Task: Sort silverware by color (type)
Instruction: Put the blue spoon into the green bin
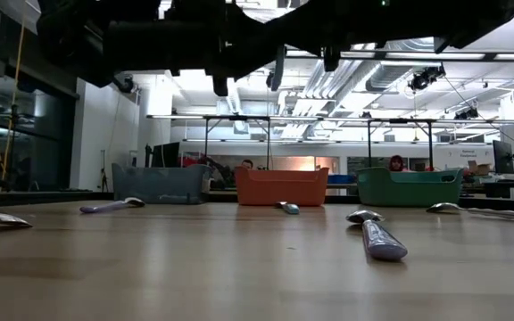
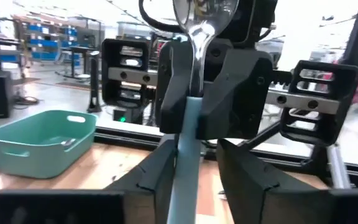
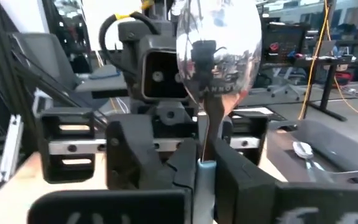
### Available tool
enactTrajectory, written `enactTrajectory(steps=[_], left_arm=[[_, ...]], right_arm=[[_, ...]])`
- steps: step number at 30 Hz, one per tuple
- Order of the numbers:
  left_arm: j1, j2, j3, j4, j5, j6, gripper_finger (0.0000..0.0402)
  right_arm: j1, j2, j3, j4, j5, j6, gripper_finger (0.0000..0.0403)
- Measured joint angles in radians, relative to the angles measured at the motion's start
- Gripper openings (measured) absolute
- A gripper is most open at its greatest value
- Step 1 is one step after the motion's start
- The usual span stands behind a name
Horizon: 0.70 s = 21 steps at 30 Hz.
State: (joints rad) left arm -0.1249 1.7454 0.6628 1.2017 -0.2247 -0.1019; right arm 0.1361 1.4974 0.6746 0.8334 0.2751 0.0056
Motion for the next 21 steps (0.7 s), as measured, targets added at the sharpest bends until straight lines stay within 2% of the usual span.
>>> enactTrajectory(steps=[4,6,11,15,18,21], left_arm=[[0.003,0.0,0.0,-0.034,-0.048,0.011,0.0133],[0.0,0.0,0.0,-0.068,-0.051,0.025,0.0137],[0.0,0.0,-0.001,-0.1,-0.039,0.032,0.0139],[-0.005,0.0,-0.002,-0.103,-0.034,0.061,0.0139],[-0.003,0.0,-0.002,-0.103,-0.028,0.072,0.014],[0.001,0.0,-0.001,-0.102,-0.011,0.071,0.014]], right_arm=[[-0.058,-0.058,0.0,-0.107,-0.013,-0.011,0.0014],[-0.098,-0.107,0.0,-0.191,0.013,-0.02,0.0013],[-0.218,-0.27,0.0,-0.513,0.085,-0.08,0.0006],[-0.382,-0.384,0.0,-0.811,0.245,-0.152,0.0006],[-0.538,-0.425,0.0,-0.967,0.224,-0.216,0.0006],[-0.685,-0.419,0.0,-1.037,0.194,-0.304,0.0006]])
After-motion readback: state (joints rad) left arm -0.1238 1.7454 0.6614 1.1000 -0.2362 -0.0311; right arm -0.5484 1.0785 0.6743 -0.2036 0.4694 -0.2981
